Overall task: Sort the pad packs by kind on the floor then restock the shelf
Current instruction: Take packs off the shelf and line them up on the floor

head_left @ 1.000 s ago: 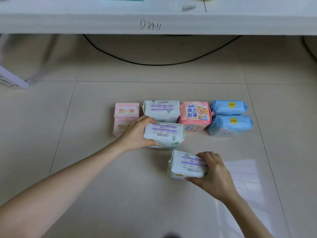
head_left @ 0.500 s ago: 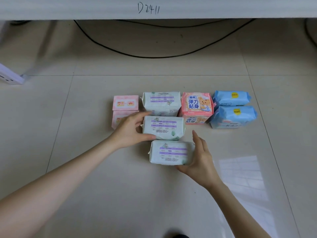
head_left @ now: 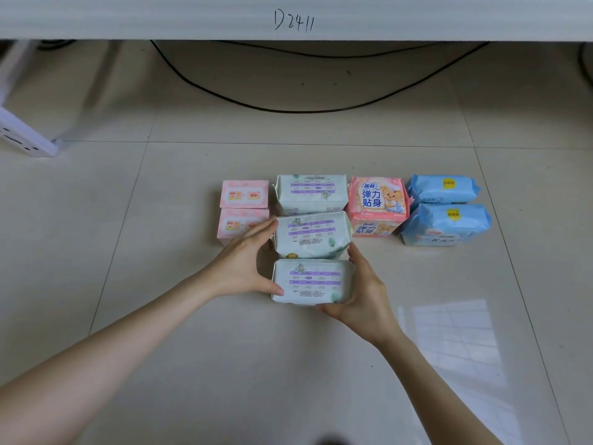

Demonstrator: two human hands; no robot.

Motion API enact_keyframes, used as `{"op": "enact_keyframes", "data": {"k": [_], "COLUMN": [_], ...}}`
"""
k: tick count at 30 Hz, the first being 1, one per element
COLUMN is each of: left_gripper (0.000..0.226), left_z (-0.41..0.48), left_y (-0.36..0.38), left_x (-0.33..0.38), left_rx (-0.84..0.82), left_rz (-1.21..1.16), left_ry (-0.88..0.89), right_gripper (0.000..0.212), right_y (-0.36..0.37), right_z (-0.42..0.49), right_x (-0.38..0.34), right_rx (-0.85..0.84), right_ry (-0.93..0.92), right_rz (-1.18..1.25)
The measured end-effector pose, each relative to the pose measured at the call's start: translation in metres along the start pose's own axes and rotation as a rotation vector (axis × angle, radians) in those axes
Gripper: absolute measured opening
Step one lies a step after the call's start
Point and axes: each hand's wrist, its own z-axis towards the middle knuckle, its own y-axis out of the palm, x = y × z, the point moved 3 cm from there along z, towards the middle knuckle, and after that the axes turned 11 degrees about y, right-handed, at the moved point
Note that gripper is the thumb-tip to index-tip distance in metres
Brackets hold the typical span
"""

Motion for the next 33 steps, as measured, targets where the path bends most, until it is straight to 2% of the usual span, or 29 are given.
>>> {"op": "enact_keyframes", "data": {"k": [3,12,16,18,22,33], "left_gripper": [0.129,0.130,0.130,0.128,0.122,0.087], "left_z": [0.003,0.008,0.008,0.007,0.004,-0.036], "left_y": [-0.002,-0.007,-0.007,-0.008,-0.008,-0.031], "left_x": [-0.003,-0.008,-0.008,-0.007,0.000,0.045], "left_rx": [-0.015,-0.065,-0.071,-0.073,-0.082,-0.312], "left_rz": [-0.009,0.053,0.084,0.104,0.200,0.654], "left_ry": [-0.009,0.008,0.011,0.009,0.022,-0.017], "right_gripper": [0.100,0.104,0.098,0.095,0.107,0.081], "right_y": [0.001,0.005,0.001,-0.003,-0.009,-0.047], "right_z": [0.000,-0.001,0.000,-0.002,-0.003,-0.029], "right_x": [-0.003,0.000,-0.001,-0.003,-0.005,-0.056], "right_rx": [0.005,-0.024,-0.018,-0.014,-0.035,-0.135], "right_ry": [0.021,0.053,0.073,0.092,0.133,0.106], "right_rz": [0.009,0.044,-0.004,-0.061,-0.229,-0.759]}}
